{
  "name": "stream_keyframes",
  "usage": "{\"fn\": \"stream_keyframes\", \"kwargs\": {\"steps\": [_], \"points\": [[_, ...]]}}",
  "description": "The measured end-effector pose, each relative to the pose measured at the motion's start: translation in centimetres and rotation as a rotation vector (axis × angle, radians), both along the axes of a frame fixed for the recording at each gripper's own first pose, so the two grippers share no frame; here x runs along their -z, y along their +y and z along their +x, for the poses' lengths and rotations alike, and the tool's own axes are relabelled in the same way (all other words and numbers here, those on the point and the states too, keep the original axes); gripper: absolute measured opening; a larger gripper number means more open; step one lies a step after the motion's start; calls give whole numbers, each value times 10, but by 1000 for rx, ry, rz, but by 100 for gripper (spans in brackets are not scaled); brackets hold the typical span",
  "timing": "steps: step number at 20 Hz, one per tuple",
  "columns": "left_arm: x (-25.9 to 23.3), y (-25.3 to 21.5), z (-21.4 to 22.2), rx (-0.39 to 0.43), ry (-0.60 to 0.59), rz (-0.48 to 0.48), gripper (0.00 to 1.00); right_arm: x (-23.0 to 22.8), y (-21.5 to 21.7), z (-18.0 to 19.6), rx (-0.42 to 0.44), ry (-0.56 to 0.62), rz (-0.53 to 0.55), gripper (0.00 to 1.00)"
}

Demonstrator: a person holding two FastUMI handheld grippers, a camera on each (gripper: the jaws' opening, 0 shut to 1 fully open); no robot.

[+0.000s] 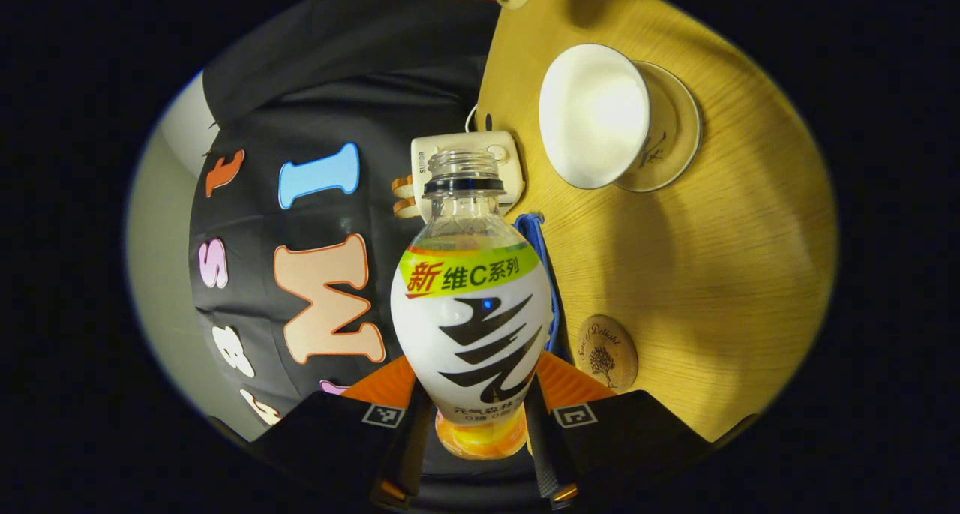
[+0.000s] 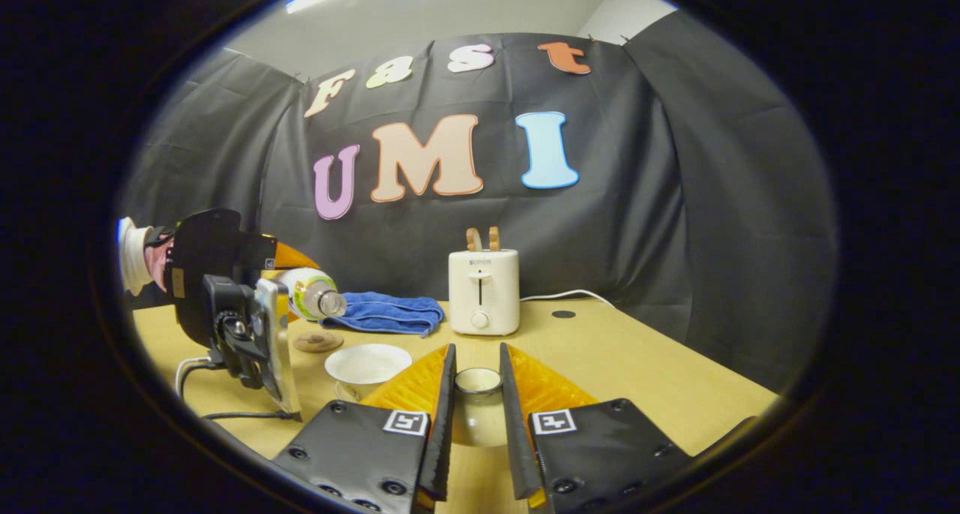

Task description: Open the teacup lid with one hand, grasp the water bottle and pour water into the teacup with the other hand; after pouring, place the water bottle on the coaster and then close the teacup lid.

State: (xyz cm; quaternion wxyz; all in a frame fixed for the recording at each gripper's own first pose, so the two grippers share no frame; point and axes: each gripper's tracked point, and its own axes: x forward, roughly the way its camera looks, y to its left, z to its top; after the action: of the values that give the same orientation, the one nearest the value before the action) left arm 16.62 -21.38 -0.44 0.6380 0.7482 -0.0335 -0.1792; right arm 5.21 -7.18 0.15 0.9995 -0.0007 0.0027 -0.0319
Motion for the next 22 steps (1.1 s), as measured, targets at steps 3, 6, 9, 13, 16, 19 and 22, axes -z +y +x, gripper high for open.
{"fn": "stream_keyframes", "kwargs": {"steps": [3,6,9,13,16,19,22], "points": [[7,-5,6,22,3,66,57,0,0,0,0,0,0,36],[9,-6,6,32,3,126,54,0,0,0,0,1,0,36],[5,-7,8,44,-11,153,54,0,0,1,0,1,0,36],[-5,-6,8,55,-41,203,55,0,1,1,-2,2,0,36],[-17,-8,9,63,-64,236,55,0,0,1,-2,2,0,36],[-27,-7,8,66,-83,265,54,0,0,1,-2,1,0,36],[-34,-9,12,71,-104,302,54,1,0,1,-2,2,0,36]]}}
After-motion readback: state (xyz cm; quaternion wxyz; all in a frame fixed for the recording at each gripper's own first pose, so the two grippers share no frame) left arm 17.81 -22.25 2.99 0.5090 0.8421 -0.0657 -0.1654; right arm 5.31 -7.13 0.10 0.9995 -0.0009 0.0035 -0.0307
